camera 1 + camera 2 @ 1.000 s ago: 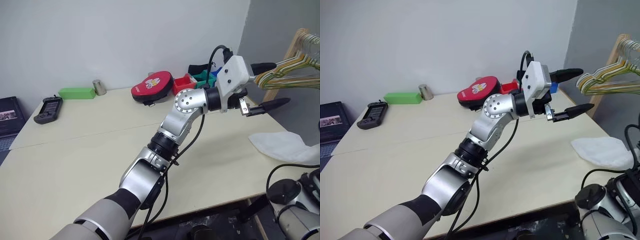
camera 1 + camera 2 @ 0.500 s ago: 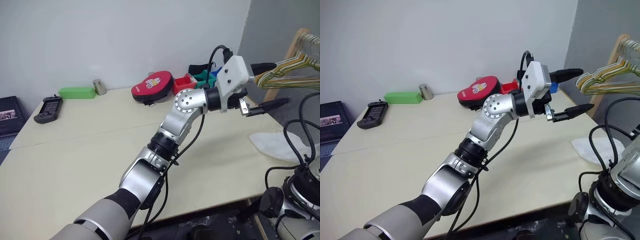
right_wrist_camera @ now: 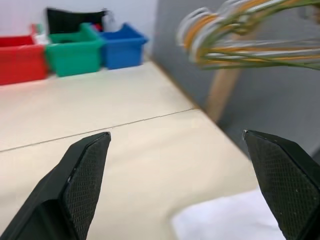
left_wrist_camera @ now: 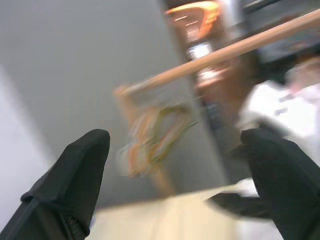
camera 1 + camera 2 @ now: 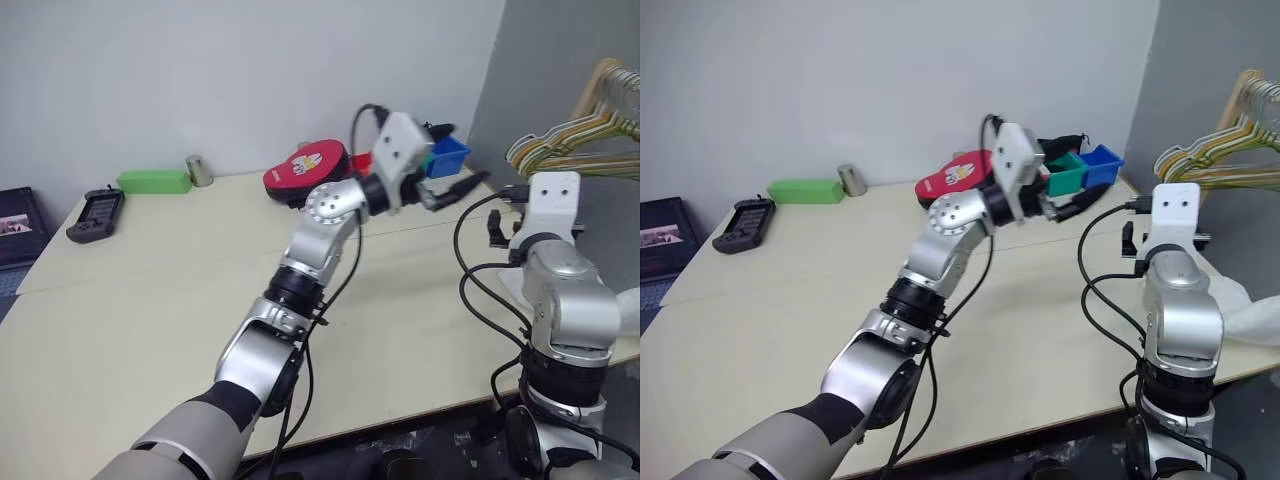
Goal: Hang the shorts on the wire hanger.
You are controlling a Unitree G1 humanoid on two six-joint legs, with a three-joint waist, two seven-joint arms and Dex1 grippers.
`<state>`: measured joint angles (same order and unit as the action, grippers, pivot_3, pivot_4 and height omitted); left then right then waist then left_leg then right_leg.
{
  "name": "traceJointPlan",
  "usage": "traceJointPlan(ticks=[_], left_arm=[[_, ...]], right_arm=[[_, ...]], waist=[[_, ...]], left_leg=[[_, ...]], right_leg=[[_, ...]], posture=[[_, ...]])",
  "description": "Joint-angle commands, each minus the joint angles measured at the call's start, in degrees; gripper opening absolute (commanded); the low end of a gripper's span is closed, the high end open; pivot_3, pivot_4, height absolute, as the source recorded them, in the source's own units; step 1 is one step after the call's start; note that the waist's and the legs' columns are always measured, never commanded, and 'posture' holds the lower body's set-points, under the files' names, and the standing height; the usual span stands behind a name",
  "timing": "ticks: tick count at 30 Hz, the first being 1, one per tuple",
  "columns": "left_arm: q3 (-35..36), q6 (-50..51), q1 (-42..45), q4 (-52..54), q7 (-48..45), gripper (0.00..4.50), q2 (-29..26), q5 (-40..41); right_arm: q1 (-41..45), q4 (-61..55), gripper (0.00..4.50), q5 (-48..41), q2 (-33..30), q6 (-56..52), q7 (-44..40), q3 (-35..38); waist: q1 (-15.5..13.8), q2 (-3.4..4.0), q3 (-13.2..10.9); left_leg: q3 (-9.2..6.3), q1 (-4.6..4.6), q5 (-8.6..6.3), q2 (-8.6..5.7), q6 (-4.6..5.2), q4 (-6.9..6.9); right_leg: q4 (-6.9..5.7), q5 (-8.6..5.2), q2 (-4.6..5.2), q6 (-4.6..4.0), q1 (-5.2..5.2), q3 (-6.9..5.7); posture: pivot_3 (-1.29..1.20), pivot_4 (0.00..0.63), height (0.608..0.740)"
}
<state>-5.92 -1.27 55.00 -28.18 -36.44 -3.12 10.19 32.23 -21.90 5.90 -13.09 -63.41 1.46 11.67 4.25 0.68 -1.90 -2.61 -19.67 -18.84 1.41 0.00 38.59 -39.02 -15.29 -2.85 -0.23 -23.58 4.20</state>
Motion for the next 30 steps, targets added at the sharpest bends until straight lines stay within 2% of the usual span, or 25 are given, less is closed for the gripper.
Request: traceJointPlan(ticks=[1,8,12,16,19,22,30], left_arm=[[4.7,7.7,-7.4,10.2,2.5,4.50,-5.5,1.9],[10.3,15.7,-24.2,21.9,11.7,4.50,-14.3,-2.2],[14.9,21.1,-34.4,28.4,17.8,4.50,-14.6,-2.1],[16.7,24.1,-42.9,32.3,23.6,4.50,-13.0,-3.3],[17.1,24.1,-43.2,32.4,24.1,4.50,-12.5,-2.1],[17.1,23.9,-40.9,30.6,23.8,4.50,-12.4,-1.3],[14.3,23.8,-34.3,24.1,19.5,4.50,-12.6,-0.3]], right_arm=[[1.9,6.1,4.50,-1.1,2.0,7.8,0.4,-1.4],[1.0,14.5,4.50,-5.8,8.1,16.7,-7.9,-10.6],[-2.2,17.5,4.50,-4.2,8.2,21.9,-8.9,-15.5],[-6.5,19.0,4.50,-4.5,9.3,25.5,-5.6,-13.2],[-8.4,19.3,4.50,-4.7,9.7,25.7,-2.5,-10.4],[-9.4,19.6,4.50,-4.5,10.4,24.9,1.6,-7.1],[-12.4,15.7,4.50,-3.6,10.3,24.2,7.2,-3.4]], waist=[[-0.8,-0.07,-0.1],[-5.4,-0.21,-0.1],[-9.4,-0.48,0.1],[-13.6,-0.99,0.4],[-16.7,-1.25,0.2],[-18.5,-1.39,0.3],[-19.2,-1.57,0.4]], left_leg=[[-0.07,0.00,0.02,0.01,-0.03,-0.01],[-0.30,-0.02,0.05,0.02,-0.08,-0.19],[-0.43,0.10,0.14,0.02,-0.25,-0.20],[-0.54,0.09,0.15,-0.03,-0.31,-0.30],[-0.72,-0.04,0.26,-0.37,-0.57,-0.36],[-0.83,-0.18,0.44,-0.71,-0.89,-0.47],[-0.59,-0.26,0.39,-0.77,-1.36,-0.56]], right_leg=[[-0.01,0.00,0.01,0.00,0.00,-0.01],[-0.11,0.20,0.02,-0.34,-0.14,-0.19],[-0.10,0.25,0.06,-0.44,-0.19,-0.34],[-0.01,0.27,0.27,-0.47,-0.17,-0.43],[0.01,0.27,0.61,-0.47,-0.23,-0.62],[0.01,0.30,0.93,-0.40,-0.34,-0.67],[0.06,0.25,1.01,-0.26,-0.46,-0.48]], posture=[[0.15,0.000,0.740],[0.30,0.000,0.740],[0.37,0.000,0.740],[0.43,0.000,0.740],[0.44,0.000,0.740],[0.43,0.000,0.740],[0.36,0.000,0.740]])
